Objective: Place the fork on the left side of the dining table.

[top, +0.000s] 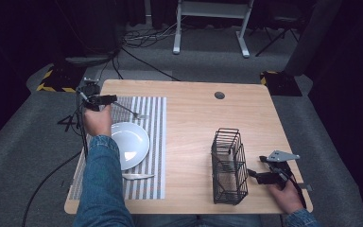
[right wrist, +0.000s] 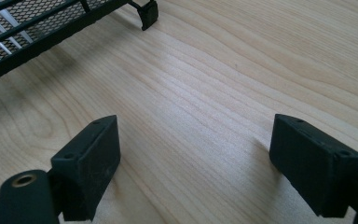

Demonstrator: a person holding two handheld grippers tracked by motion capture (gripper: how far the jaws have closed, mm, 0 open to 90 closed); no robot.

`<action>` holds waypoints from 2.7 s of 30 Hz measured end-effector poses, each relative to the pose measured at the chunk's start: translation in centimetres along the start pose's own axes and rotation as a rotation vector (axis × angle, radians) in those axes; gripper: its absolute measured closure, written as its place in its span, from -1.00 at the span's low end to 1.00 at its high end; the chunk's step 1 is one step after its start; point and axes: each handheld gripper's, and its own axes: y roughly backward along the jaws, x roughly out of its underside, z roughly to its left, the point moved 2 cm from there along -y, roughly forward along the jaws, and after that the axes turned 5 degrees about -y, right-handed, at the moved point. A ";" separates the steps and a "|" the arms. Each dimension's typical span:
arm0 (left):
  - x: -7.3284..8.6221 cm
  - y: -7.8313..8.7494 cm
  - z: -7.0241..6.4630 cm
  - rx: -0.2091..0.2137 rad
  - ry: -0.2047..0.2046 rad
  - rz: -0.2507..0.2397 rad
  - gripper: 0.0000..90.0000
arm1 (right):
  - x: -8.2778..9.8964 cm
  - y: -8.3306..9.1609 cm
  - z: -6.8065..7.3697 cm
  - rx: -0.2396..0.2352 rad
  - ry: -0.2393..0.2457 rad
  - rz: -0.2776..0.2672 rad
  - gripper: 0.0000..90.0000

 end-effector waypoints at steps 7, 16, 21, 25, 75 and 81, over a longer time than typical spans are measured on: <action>0.7 -0.4 1.3 0.004 0.035 0.009 0.19 | 0.0 0.0 0.0 0.000 0.000 0.000 -0.64; 1.1 -0.7 2.1 -0.030 0.034 0.047 0.19 | 0.0 0.0 0.0 -0.001 0.000 0.001 -0.64; 1.5 -1.2 2.2 -0.047 0.018 0.084 0.19 | 0.0 0.0 0.0 -0.001 0.001 0.000 -0.64; 1.9 -1.5 2.3 -0.048 0.037 0.084 0.19 | 0.0 0.0 0.0 -0.001 0.001 0.001 -0.64; 1.8 3.7 1.7 -0.087 -0.012 -0.018 0.09 | 0.1 0.1 0.1 0.006 -0.005 0.003 -0.64; 2.1 6.0 0.3 -0.069 -0.056 -0.036 0.09 | 0.1 0.1 0.0 0.006 -0.004 0.003 -0.64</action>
